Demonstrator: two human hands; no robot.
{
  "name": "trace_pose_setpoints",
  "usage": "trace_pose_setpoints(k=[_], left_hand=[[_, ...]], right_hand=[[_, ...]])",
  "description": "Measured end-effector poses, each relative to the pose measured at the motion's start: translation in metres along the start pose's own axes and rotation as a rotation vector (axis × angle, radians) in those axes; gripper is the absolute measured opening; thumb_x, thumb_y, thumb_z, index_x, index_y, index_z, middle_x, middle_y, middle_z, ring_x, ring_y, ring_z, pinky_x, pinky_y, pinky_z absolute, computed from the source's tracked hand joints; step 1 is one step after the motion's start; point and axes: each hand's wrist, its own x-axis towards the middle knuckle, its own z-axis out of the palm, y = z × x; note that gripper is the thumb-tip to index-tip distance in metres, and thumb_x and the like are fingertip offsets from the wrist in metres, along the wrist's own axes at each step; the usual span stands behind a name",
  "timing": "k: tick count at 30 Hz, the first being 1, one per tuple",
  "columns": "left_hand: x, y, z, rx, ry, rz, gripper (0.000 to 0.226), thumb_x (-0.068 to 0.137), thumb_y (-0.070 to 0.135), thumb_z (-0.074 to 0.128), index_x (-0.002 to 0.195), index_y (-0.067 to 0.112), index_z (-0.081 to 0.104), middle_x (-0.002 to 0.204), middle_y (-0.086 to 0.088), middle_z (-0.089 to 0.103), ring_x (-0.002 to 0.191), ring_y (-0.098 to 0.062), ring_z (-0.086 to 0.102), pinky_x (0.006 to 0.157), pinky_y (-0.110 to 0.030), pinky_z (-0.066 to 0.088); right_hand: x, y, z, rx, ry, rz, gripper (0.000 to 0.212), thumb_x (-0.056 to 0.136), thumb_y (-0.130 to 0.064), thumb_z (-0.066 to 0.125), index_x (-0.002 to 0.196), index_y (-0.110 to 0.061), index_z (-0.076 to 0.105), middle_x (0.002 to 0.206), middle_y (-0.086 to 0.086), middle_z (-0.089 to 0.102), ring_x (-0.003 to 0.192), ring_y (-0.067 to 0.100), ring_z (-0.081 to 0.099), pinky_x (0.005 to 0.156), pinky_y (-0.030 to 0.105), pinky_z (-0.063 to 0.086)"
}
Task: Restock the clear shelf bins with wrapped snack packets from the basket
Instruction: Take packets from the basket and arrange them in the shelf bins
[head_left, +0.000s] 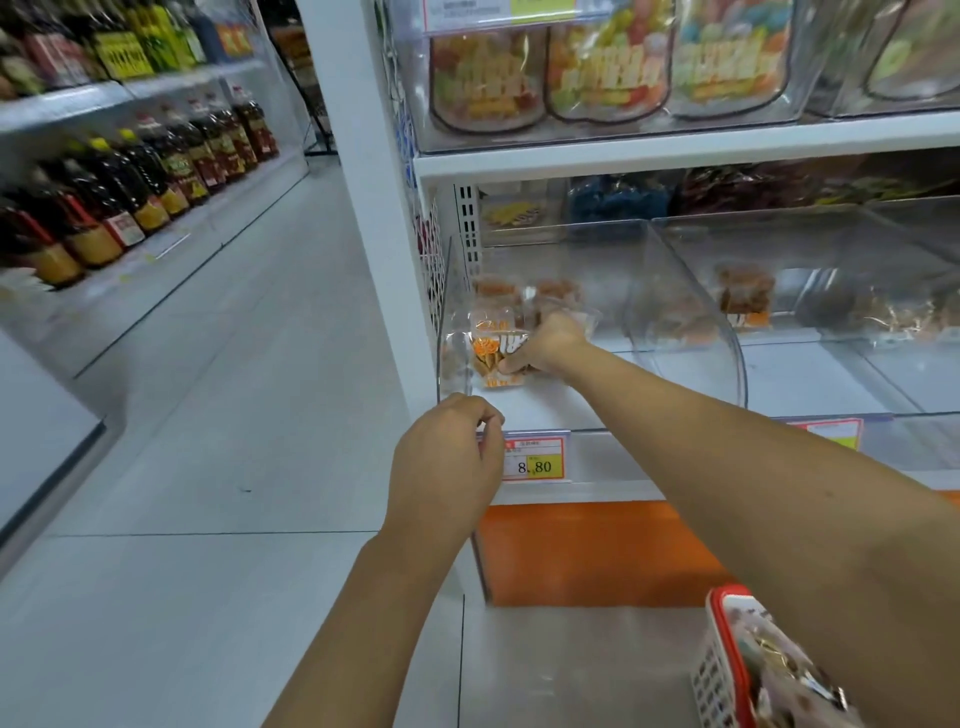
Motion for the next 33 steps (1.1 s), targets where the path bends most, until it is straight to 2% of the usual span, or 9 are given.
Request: trace_pose_setpoints(k=[3, 7, 11, 14, 19, 24, 27, 30, 33], left_hand=[[-0.001, 0.002, -0.001, -0.013, -0.012, -0.007, 0.021, 0.096, 0.022, 0.048, 0.104, 0.019, 0.067, 0.107, 0.005, 0.066, 0.094, -0.010, 0.058, 0.080, -0.022, 0.045], [-0.003, 0.005, -0.003, -0.029, -0.014, -0.016, 0.022, 0.096, 0.020, 0.048, 0.106, 0.017, 0.068, 0.111, 0.002, 0.065, 0.098, -0.012, 0.058, 0.081, -0.022, 0.043], [-0.005, 0.010, -0.002, 0.015, -0.032, -0.004, 0.027, 0.097, 0.022, 0.045, 0.113, 0.017, 0.067, 0.114, 0.000, 0.065, 0.101, -0.016, 0.059, 0.082, -0.027, 0.046], [-0.005, 0.014, -0.001, 0.055, -0.053, 0.001, 0.029, 0.098, 0.023, 0.043, 0.111, 0.016, 0.068, 0.110, -0.001, 0.067, 0.096, -0.018, 0.061, 0.080, -0.031, 0.051], [-0.003, 0.014, 0.000, 0.108, -0.086, 0.005, 0.031, 0.099, 0.025, 0.040, 0.103, 0.014, 0.069, 0.097, -0.003, 0.070, 0.085, -0.019, 0.063, 0.074, -0.035, 0.053], [0.000, 0.010, 0.000, 0.130, -0.089, 0.030, 0.031, 0.099, 0.027, 0.040, 0.103, 0.016, 0.069, 0.095, -0.003, 0.070, 0.084, -0.017, 0.062, 0.071, -0.031, 0.051], [0.001, 0.010, 0.002, 0.159, -0.073, 0.042, 0.032, 0.099, 0.027, 0.038, 0.103, 0.017, 0.068, 0.093, -0.002, 0.069, 0.081, -0.015, 0.061, 0.066, -0.027, 0.048], [0.003, 0.011, 0.002, 0.192, -0.067, 0.052, 0.032, 0.099, 0.027, 0.037, 0.100, 0.018, 0.067, 0.089, -0.001, 0.067, 0.077, -0.016, 0.059, 0.062, -0.027, 0.044], [0.010, 0.013, 0.006, 0.222, -0.045, 0.051, 0.031, 0.099, 0.027, 0.035, 0.100, 0.019, 0.065, 0.089, 0.000, 0.067, 0.078, -0.018, 0.059, 0.061, -0.026, 0.039]], right_hand=[[-0.004, -0.002, -0.009, -0.060, -0.057, -0.017, 0.070, 0.068, -0.028, 0.086, 0.124, -0.002, 0.052, 0.124, 0.010, 0.060, 0.115, 0.025, 0.057, 0.096, 0.034, 0.049], [-0.010, 0.003, -0.034, -0.157, -0.090, -0.034, 0.030, 0.080, -0.021, 0.076, 0.076, -0.012, 0.048, 0.117, 0.013, 0.059, 0.095, 0.021, 0.055, 0.095, 0.033, 0.050], [-0.013, 0.017, -0.046, -0.158, -0.112, 0.029, 0.043, 0.078, -0.025, 0.079, 0.108, -0.001, 0.059, 0.100, 0.012, 0.069, 0.088, 0.022, 0.067, 0.090, 0.034, 0.054], [-0.025, 0.020, -0.039, -0.244, -0.232, -0.059, 0.042, 0.077, -0.021, 0.080, 0.108, -0.002, 0.059, 0.111, 0.010, 0.064, 0.092, 0.022, 0.065, 0.087, 0.033, 0.055], [-0.031, 0.017, -0.027, -0.349, -0.443, -0.357, 0.079, 0.077, -0.001, 0.075, 0.141, -0.023, 0.036, 0.145, 0.007, 0.038, 0.125, 0.026, 0.047, 0.092, 0.033, 0.050], [-0.036, 0.011, -0.017, -0.665, -0.628, -0.560, 0.081, 0.086, -0.010, 0.066, 0.151, -0.026, 0.020, 0.152, 0.004, 0.029, 0.132, 0.022, 0.036, 0.100, 0.025, 0.033], [-0.032, 0.020, -0.003, -0.651, -0.504, -0.650, 0.077, 0.085, -0.019, 0.069, 0.148, -0.023, 0.026, 0.145, 0.008, 0.037, 0.132, 0.025, 0.037, 0.107, 0.034, 0.033], [-0.028, 0.022, -0.008, -0.489, -0.460, -0.567, 0.060, 0.088, -0.026, 0.066, 0.141, -0.014, 0.041, 0.123, 0.003, 0.051, 0.113, 0.019, 0.053, 0.092, 0.030, 0.044], [-0.017, 0.019, -0.019, 0.018, -0.471, -0.327, 0.013, 0.089, -0.019, 0.064, 0.086, -0.006, 0.064, 0.083, 0.011, 0.064, 0.077, 0.025, 0.066, 0.064, 0.026, 0.051]])
